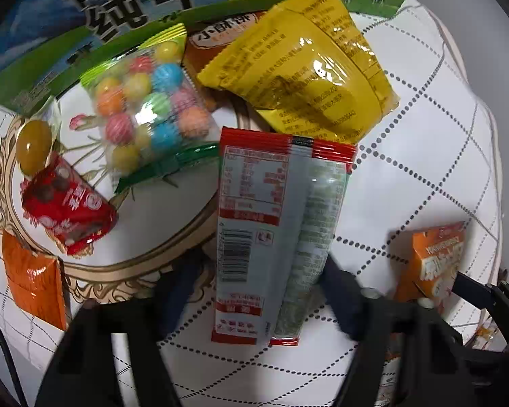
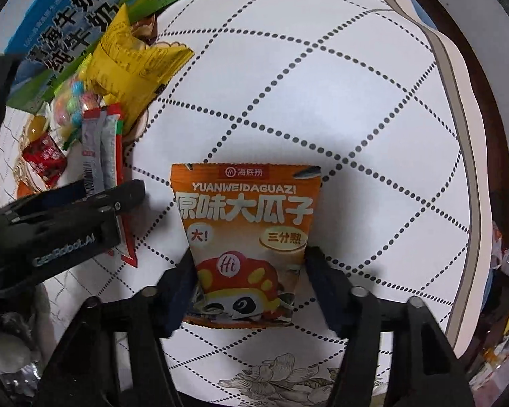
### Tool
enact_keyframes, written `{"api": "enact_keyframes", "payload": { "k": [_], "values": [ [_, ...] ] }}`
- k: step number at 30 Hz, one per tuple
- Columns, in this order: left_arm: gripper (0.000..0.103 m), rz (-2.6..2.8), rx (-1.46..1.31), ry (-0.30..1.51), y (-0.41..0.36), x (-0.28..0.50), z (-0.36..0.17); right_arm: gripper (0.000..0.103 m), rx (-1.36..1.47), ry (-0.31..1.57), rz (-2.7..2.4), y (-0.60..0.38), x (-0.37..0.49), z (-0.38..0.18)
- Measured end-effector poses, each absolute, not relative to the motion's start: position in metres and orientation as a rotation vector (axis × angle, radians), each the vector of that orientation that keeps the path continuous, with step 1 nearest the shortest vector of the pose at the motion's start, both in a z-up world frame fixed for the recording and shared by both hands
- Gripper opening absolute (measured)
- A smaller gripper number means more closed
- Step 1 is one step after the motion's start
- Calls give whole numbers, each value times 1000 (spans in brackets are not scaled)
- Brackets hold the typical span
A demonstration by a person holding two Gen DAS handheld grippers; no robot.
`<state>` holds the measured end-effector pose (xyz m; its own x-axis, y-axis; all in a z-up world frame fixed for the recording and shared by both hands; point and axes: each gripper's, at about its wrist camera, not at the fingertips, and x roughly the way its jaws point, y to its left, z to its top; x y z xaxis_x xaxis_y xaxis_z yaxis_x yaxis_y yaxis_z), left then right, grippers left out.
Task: Organize snacks
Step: 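Grasp the red-white stick pack with the left tool while the right tool grasps the orange seed bag, then carry both packets into the box and open both tools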
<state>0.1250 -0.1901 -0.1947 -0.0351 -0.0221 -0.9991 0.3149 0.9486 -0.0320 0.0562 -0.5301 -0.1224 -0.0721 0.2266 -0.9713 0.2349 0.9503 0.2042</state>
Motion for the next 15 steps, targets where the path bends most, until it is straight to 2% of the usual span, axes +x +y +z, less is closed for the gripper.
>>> {"api": "enact_keyframes", "payload": {
  "k": [2, 9, 15],
  "values": [
    [53, -253, 184, 1604, -176, 122, -191, 71, 370, 1652, -10, -535, 57, -119],
    [52, -115, 14, 1660, -122, 94, -195, 71, 309, 1664, -18, -539, 56, -132],
    [54, -121, 41, 1671, -128, 90, -204, 70, 221, 1654, -63, -514, 46, -133]
  ]
}}
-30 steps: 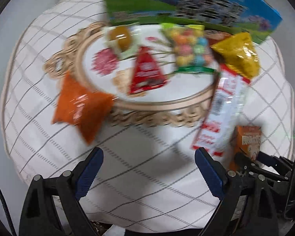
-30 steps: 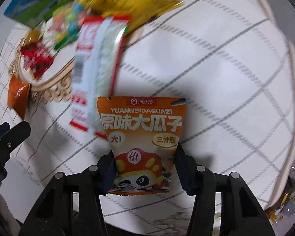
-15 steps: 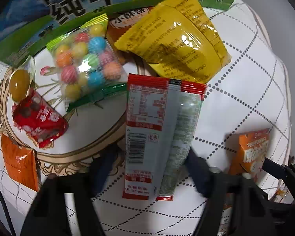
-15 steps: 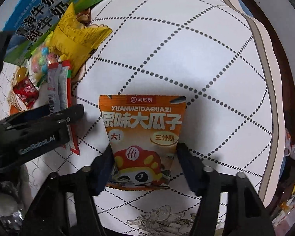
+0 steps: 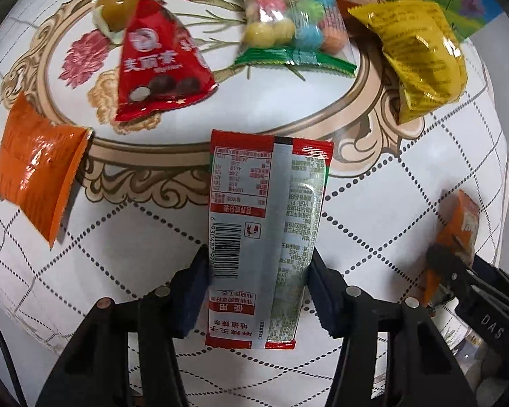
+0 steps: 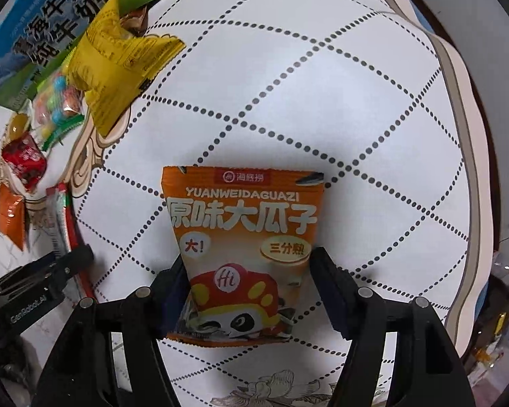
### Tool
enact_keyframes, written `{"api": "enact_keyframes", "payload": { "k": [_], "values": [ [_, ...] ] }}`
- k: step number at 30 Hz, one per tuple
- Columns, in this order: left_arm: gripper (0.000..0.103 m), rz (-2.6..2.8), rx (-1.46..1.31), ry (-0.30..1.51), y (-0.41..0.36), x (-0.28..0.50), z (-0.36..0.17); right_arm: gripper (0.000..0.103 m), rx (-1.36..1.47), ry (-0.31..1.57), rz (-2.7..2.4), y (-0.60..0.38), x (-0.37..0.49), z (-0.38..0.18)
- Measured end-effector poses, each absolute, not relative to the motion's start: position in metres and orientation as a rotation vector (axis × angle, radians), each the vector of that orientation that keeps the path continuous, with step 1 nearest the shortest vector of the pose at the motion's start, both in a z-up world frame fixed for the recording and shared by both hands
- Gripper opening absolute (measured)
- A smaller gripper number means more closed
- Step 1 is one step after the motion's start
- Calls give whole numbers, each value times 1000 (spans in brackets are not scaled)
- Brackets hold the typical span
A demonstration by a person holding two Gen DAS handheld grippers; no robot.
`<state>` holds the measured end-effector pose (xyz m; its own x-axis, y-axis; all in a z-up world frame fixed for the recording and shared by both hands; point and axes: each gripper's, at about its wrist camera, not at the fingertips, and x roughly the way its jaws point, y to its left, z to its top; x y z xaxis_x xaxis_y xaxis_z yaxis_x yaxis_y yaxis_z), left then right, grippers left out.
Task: Organize snacks
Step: 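Carry both packets into the box and open both tools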
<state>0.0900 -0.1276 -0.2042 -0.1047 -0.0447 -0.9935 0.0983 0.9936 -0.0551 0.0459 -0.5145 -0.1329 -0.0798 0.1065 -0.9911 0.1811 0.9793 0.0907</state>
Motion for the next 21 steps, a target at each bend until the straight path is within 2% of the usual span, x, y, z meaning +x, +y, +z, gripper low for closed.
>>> {"api": "enact_keyframes", "payload": {
  "k": [3, 9, 12, 14, 21],
  "values": [
    [56, -151, 60, 1686, -137, 89, -217, 60, 164, 1657, -27, -500, 44, -127],
    [55, -193, 40, 1679, -120, 97, -221, 63, 171, 1693, -12, -486, 55, -127],
    [50, -197, 25, 1667, -104, 91, -202, 63, 163, 1697, -38, -476, 74, -135],
    [45, -197, 5, 1661, -84, 91, -207, 60, 120, 1685, -59, -472, 70, -145],
    [41, -180, -12, 1642, -67, 93, -185, 51, 107, 1627, -43, -471, 61, -126]
  ]
}}
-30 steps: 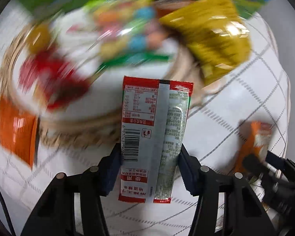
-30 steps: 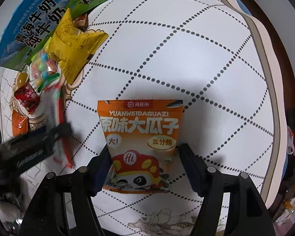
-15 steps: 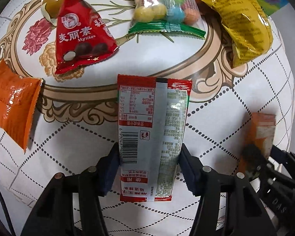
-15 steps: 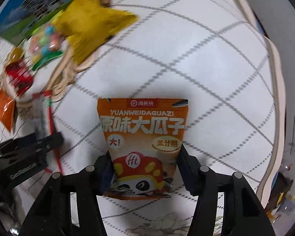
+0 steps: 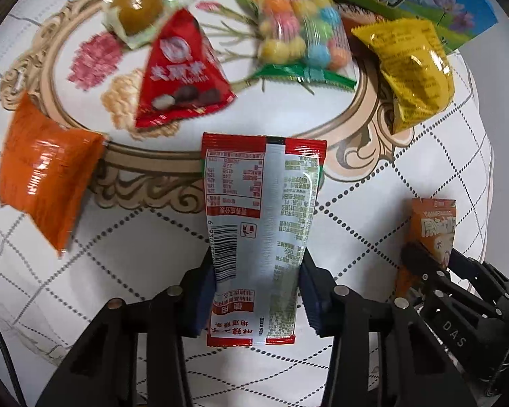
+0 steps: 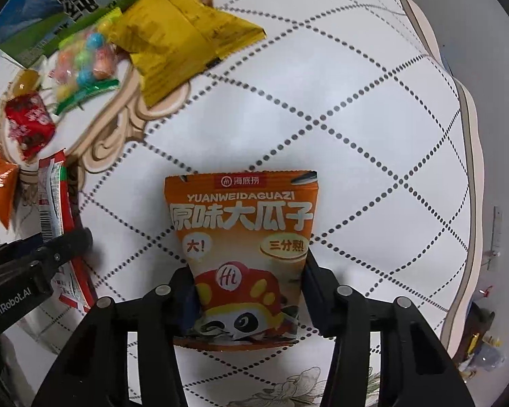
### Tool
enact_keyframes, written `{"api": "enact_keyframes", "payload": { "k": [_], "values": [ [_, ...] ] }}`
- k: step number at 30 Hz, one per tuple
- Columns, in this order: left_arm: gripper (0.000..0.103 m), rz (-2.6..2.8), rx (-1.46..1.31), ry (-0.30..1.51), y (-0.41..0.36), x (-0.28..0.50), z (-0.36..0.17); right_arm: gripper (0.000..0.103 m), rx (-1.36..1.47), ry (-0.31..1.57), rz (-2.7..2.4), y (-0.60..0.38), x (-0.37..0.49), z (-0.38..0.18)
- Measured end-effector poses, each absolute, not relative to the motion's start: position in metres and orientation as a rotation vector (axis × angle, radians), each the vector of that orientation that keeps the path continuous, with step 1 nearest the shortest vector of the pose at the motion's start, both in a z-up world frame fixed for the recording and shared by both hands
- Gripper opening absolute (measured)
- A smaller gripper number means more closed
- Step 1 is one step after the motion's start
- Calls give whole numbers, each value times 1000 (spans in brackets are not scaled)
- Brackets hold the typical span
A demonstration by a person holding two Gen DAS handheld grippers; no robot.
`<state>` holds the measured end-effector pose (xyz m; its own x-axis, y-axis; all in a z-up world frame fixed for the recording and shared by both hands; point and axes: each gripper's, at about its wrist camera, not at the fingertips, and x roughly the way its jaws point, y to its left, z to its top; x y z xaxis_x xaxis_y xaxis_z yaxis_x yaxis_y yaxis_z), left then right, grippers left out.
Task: Organize snacks
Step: 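Carry both packets into the box and open both tools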
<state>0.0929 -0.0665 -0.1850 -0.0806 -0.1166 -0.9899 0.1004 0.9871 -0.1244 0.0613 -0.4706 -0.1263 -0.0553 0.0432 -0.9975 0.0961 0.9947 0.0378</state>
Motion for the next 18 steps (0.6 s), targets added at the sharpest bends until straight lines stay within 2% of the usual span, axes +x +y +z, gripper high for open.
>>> {"api": "enact_keyframes", "payload": {
  "k": [9, 18],
  "values": [
    [41, -218, -64, 1561, -61, 95, -122, 48, 229, 1537, 68, -493, 79, -75],
    [41, -353, -173, 1410, -82, 143, -21, 48, 335, 1359, 164, -511, 129, 11]
  ]
}}
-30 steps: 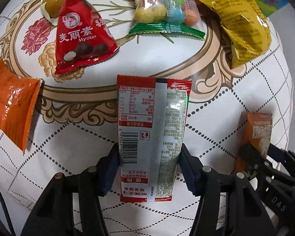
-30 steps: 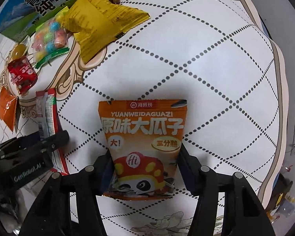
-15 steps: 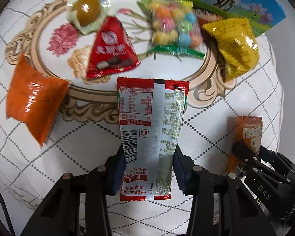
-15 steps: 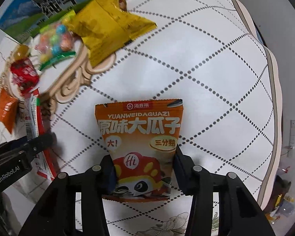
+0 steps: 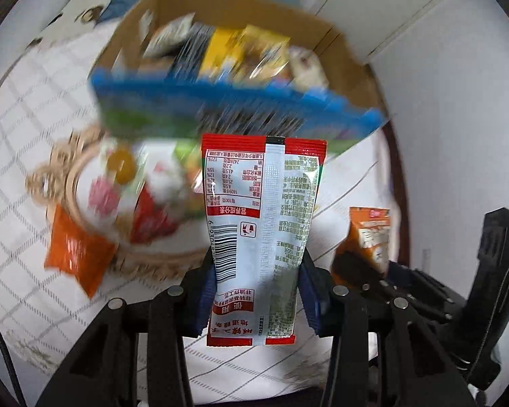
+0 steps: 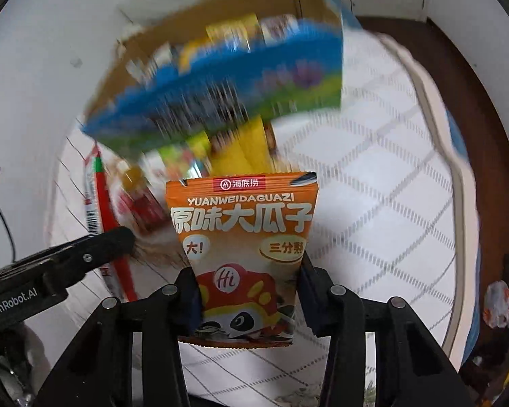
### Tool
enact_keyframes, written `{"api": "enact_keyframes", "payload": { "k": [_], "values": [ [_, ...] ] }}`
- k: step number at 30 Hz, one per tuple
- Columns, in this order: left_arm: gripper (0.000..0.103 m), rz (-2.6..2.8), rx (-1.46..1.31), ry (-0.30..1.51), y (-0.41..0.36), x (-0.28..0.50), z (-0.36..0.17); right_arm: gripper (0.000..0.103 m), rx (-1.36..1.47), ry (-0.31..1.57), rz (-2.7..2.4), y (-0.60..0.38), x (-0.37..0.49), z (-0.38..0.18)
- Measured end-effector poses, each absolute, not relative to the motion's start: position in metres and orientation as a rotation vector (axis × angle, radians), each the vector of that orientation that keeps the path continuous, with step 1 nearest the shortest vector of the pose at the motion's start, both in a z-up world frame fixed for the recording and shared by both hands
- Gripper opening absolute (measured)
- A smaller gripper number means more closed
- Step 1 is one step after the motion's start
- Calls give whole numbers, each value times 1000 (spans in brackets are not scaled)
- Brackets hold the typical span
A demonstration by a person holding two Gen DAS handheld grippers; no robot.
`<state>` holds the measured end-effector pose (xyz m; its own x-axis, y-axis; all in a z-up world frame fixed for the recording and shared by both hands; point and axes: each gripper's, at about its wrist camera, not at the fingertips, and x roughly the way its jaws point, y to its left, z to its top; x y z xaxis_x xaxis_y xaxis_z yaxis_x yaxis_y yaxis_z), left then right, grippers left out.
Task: Organize snacks
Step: 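Carry both packets into the box and open both tools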
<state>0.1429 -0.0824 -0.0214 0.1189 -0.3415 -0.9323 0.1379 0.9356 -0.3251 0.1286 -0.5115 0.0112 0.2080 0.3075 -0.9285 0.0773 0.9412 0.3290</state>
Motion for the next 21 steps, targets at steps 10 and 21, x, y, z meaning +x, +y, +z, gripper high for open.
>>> {"api": "enact_keyframes", "payload": {
  "k": [10, 21],
  "values": [
    [41, -410, -224, 1357, -134, 265, 23, 48, 307, 1183, 184, -499, 253, 78],
    [41, -332, -255, 1586, -167, 388, -78, 48, 228, 1322, 123, -504, 373, 13]
  ]
}}
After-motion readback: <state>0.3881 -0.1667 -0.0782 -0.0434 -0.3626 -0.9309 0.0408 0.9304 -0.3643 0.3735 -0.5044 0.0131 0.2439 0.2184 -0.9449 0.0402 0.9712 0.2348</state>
